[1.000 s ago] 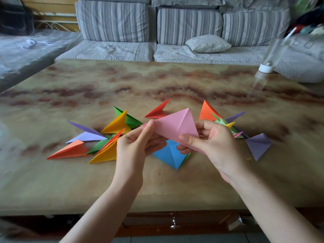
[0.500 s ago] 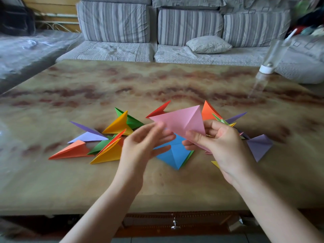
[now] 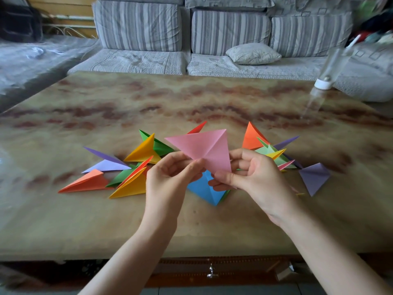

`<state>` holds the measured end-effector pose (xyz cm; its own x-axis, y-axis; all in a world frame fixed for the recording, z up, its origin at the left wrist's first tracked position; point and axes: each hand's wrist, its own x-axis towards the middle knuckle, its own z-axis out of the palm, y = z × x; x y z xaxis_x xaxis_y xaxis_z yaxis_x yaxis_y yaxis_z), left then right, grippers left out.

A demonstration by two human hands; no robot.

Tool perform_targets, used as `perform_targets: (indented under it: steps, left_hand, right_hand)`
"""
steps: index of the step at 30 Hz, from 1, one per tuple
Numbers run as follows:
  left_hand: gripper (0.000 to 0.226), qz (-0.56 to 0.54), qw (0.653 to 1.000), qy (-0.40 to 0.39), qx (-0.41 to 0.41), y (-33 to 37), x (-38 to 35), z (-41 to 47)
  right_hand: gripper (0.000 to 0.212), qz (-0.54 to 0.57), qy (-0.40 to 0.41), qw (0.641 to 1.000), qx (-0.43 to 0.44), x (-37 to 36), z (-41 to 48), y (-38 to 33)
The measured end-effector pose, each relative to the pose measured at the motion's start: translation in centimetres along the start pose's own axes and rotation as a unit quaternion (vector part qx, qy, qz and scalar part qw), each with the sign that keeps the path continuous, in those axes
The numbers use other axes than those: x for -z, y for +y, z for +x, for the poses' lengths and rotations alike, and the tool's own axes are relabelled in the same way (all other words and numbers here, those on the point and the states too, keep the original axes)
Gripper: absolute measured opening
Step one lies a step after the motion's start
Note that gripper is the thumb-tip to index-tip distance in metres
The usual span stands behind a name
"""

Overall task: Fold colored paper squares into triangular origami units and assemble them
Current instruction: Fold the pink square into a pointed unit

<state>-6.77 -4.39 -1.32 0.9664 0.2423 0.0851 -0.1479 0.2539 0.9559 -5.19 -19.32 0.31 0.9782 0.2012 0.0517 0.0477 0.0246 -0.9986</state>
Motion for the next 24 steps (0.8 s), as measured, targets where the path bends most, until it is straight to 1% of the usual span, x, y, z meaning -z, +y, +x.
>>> perform_targets:
  steps: [4, 8, 10, 12, 13, 15, 16, 17, 18, 19, 21, 22, 24]
  left_hand:
    - [0.011, -0.006, 1.0, 0.007, 0.009, -0.1, 0.0, 0.0]
    - [0.01, -0.009, 1.0, 0.011, 0.02, -0.1, 0.1, 0.0]
    - [0.006, -0.014, 0.999, 0.004, 0.03, 0.1, 0.3, 0.3]
    - [0.004, -0.017, 0.999, -0.013, 0.043, 0.3, 0.7, 0.6]
    - [0.006, -0.016, 0.998, -0.023, 0.049, 0.5, 0.8, 0.8]
    - [0.007, 0.003, 0.998, -0.043, 0.054, 0.6, 0.9, 0.8]
    - [0.008, 0.016, 0.997, -0.054, 0.056, 0.6, 0.9, 0.7]
    - [0.01, 0.024, 0.996, -0.065, 0.059, 0.6, 0.9, 0.6]
    - [0.012, 0.029, 0.995, -0.073, 0.064, 0.5, 0.8, 0.6]
    - [0.013, 0.034, 0.994, -0.08, 0.069, 0.5, 0.8, 0.5]
    - [0.015, 0.043, 0.992, -0.091, 0.074, 0.5, 0.8, 0.5]
    - [0.015, 0.045, 0.992, -0.096, 0.073, 0.5, 0.8, 0.5]
    - [0.014, 0.036, 0.991, -0.104, 0.071, 0.7, 0.8, 0.3]
  right_hand:
    - [0.038, 0.013, -0.021, 1.0, -0.005, -0.2, -0.2, -0.2]
    - [0.036, 0.026, -0.061, 0.998, -0.014, -0.3, -0.3, 0.1]
    - [0.031, 0.002, -0.067, 0.998, 0.004, -0.2, -0.3, 0.0]
    - [0.026, -0.037, -0.025, 0.998, 0.053, 0.4, -0.2, -0.3]
    - [0.029, -0.066, -0.006, 0.994, 0.089, 0.9, -0.1, -0.6]
    - [0.042, -0.169, -0.007, 0.969, 0.18, 1.9, 0.0, -1.2]
    - [0.048, -0.228, -0.017, 0.95, 0.214, 2.2, 0.0, -1.3]
    - [0.049, -0.271, -0.027, 0.935, 0.228, 2.3, -0.1, -1.2]
    - [0.046, -0.292, -0.034, 0.929, 0.226, 2.3, -0.2, -1.1]
    - [0.037, -0.293, -0.039, 0.931, 0.216, 2.1, -0.2, -1.1]
    - [0.016, -0.275, -0.037, 0.939, 0.203, 1.7, -0.3, -1.1]
    - [0.009, -0.264, -0.03, 0.943, 0.2, 1.5, -0.4, -1.1]
    - [0.007, -0.227, -0.006, 0.958, 0.178, 1.3, -0.4, -1.1]
